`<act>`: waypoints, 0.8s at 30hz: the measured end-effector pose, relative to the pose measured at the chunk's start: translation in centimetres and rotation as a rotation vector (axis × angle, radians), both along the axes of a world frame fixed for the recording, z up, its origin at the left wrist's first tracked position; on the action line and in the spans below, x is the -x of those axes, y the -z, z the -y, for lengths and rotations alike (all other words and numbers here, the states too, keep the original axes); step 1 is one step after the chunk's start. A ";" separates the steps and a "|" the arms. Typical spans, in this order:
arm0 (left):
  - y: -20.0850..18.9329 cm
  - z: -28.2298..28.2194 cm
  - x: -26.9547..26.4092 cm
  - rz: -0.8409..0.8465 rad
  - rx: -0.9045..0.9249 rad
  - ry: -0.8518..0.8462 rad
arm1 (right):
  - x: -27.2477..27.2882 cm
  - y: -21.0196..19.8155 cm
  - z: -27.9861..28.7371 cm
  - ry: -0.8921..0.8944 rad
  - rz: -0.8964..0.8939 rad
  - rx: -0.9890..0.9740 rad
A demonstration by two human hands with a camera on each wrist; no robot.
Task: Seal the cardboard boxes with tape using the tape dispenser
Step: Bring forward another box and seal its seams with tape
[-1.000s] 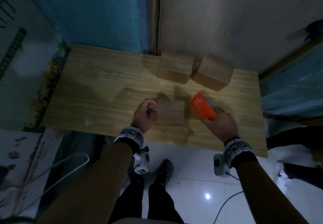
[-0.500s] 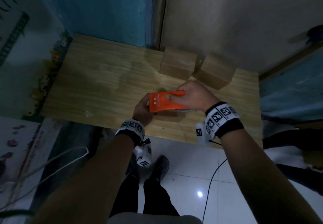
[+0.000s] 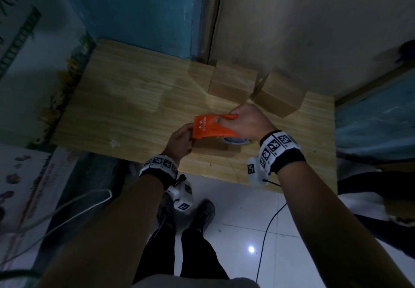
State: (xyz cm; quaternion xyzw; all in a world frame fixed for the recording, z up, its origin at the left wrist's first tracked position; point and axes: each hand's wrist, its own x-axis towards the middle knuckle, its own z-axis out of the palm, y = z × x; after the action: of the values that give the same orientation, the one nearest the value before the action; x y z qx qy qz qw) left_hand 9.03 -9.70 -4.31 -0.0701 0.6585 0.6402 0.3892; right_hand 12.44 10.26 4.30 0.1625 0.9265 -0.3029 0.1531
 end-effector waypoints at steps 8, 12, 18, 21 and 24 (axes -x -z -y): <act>-0.3 -0.1 0.4 0.065 0.020 -0.054 | 0.9 0.2 0.6 -0.026 -0.005 -0.008; 0.4 0.2 0.0 0.038 0.023 -0.137 | 1.0 0.3 0.6 -0.036 0.004 -0.026; 0.9 0.3 -0.2 -0.034 -0.029 -0.147 | 1.0 0.4 0.7 -0.034 0.024 -0.023; 1.2 0.2 0.1 -0.108 -0.016 -0.146 | 0.9 0.2 0.8 -0.029 0.029 -0.022; 1.7 0.1 0.2 -0.171 0.036 -0.141 | 0.9 0.2 0.9 -0.029 0.021 -0.023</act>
State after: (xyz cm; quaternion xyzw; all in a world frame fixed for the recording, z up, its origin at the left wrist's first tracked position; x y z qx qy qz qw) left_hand 8.88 -9.84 -5.99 -0.0686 0.6941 0.6578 0.2842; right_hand 11.53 9.33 4.10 0.1539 0.9305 -0.2881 0.1655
